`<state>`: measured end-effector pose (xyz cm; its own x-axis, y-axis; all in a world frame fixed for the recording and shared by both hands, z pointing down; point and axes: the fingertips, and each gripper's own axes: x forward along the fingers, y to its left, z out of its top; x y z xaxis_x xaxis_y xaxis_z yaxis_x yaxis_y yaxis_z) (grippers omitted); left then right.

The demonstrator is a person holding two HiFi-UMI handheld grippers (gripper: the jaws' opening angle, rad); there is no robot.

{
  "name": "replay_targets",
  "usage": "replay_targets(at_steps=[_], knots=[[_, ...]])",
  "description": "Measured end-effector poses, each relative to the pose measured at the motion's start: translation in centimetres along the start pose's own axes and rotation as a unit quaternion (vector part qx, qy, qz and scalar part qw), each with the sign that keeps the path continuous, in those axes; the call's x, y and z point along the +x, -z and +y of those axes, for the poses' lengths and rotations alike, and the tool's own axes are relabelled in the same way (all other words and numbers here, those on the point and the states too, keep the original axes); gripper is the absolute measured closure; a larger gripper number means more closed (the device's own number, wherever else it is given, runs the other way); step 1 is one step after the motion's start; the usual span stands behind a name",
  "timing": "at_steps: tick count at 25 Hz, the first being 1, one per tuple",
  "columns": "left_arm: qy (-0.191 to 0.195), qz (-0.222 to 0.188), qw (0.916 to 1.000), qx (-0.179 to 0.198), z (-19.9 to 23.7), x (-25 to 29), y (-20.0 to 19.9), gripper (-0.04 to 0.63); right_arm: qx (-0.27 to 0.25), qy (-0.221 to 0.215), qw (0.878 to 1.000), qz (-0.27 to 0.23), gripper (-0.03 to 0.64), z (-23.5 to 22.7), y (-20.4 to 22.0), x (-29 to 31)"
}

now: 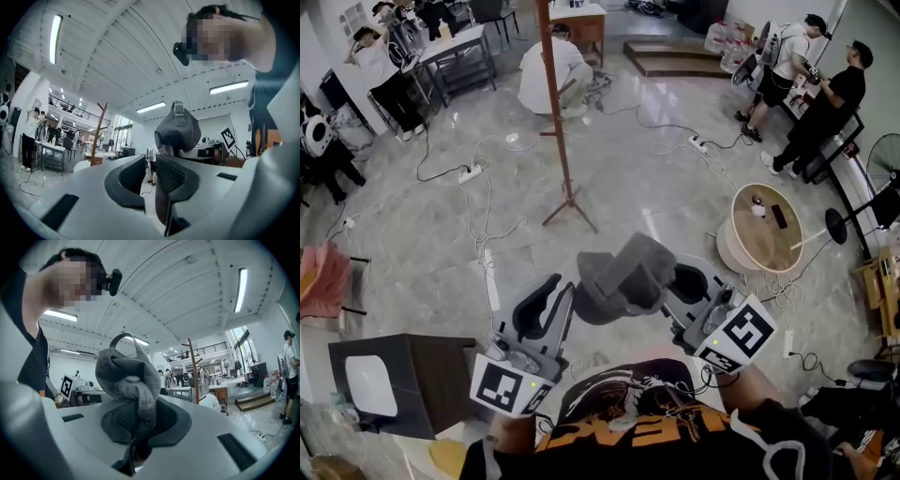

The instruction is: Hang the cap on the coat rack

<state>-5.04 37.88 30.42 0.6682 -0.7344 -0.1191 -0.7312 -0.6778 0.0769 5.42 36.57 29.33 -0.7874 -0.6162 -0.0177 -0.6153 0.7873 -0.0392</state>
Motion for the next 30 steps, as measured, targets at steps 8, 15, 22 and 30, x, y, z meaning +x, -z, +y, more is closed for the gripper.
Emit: replay_targets(at_steps=[8, 15, 22, 30], knots=[[-0.002, -0.004, 1.0000, -0.005, 2.0, 3.0, 0.6, 0.508, 0.009, -0.010, 1.000, 0.002, 0.566, -4.0, 0.6, 2.4], [-0.030, -0.009, 0.9995, 0.003, 5.6, 8.9, 0.3, 0.508, 0.014, -0.042, 0.999, -0.007, 0.566, -10.4, 0.1, 6.1], [-0.062, -0.016, 0.9980, 0.004, 7.6, 14.5, 0.4, 0.509, 0.018, -0.068, 0.997, -0.014, 0.566, -16.6, -0.5, 7.8], [-0.076, -0.005, 0.9971, 0.009, 11.4, 18.0, 0.9, 0.509, 0.027, -0.082, 0.996, -0.007, 0.566, -20.6, 0.0, 11.8]])
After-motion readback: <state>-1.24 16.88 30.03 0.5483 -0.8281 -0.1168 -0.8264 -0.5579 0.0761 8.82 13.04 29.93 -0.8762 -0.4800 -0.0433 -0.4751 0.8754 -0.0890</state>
